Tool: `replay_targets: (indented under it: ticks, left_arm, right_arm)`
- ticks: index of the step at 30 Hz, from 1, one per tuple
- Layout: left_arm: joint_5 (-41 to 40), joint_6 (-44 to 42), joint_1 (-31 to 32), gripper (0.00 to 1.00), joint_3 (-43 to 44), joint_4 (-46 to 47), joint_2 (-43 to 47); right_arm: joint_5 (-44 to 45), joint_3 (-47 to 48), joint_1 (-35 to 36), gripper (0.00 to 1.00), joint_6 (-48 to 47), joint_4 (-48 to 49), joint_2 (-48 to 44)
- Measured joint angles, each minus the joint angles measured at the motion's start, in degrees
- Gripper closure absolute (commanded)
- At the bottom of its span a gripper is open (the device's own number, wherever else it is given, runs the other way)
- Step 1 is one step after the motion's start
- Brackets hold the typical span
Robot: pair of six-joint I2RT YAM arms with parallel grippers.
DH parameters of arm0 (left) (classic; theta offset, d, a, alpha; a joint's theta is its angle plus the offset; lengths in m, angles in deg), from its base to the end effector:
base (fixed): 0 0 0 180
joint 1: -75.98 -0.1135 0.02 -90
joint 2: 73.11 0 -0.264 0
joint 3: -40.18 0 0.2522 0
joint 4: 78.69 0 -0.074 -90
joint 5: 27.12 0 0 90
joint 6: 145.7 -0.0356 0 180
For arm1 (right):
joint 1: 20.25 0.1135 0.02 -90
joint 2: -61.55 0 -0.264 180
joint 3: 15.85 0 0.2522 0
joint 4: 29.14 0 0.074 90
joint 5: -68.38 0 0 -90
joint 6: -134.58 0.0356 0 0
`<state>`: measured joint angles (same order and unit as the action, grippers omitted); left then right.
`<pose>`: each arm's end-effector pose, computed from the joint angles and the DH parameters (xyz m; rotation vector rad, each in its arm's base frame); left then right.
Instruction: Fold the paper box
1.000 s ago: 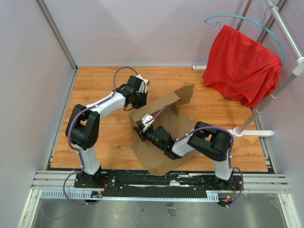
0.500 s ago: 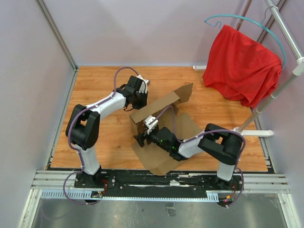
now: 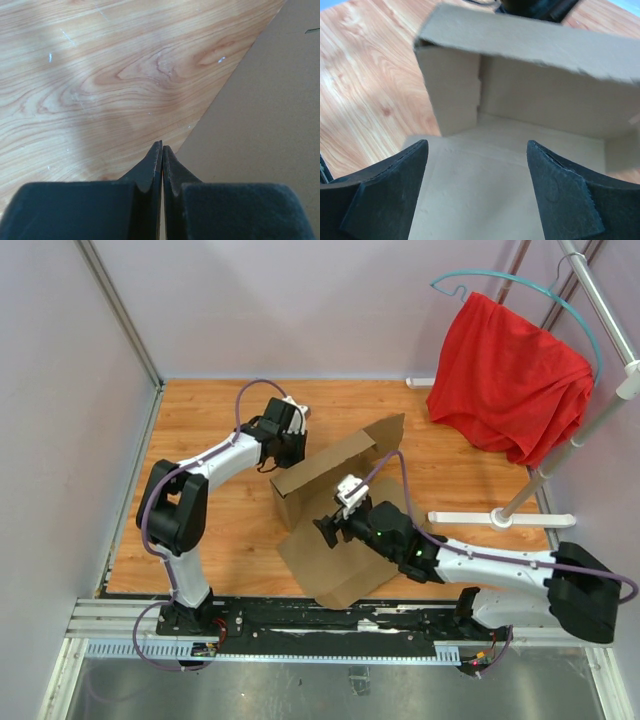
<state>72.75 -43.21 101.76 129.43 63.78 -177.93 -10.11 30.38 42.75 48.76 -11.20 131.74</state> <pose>0.3539 -0.1777 0.2138 0.3674 2.5198 -0.4860 0.1286 0.2367 0.2480 -0.7076 1.5726 0.7110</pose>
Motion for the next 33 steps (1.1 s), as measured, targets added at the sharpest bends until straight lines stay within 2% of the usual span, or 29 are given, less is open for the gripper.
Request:
replay_targets:
  ticks: [4, 10, 17, 22, 26, 33]
  left_arm:
    - [-0.3, 0.1, -0.2, 0.95, 0.0, 0.0, 0.7]
    - [-0.4, 0.3, -0.2, 0.94, 0.0, 0.0, 1.3]
    - [-2.8, 0.3, -0.3, 0.94, 0.0, 0.0, 2.5]
    - [-3.2, 0.4, -0.7, 0.94, 0.0, 0.0, 3.8]
    - [-3.1, 0.7, -1.0, 0.94, 0.0, 0.0, 3.9]
    - [-1.6, 1.1, -1.2, 0.93, 0.8, 0.1, 3.9]
  right_arm:
    - [5.7, -2.7, -1.2, 0.24, 0.4, -8.5, -7.0]
    - [11.9, -2.6, -8.1, 0.25, 1.2, -15.5, -13.8]
    - [13.6, 2.2, -19.6, 0.22, 5.2, -24.7, -10.8]
    - [14.5, 5.2, -28.9, 0.17, 5.1, -26.5, -7.0]
    - [10.0, 9.0, -38.5, 0.17, 4.4, -26.4, -0.6]
    - [-12.4, 13.8, -51.6, 0.16, 0.7, -22.4, 9.8]
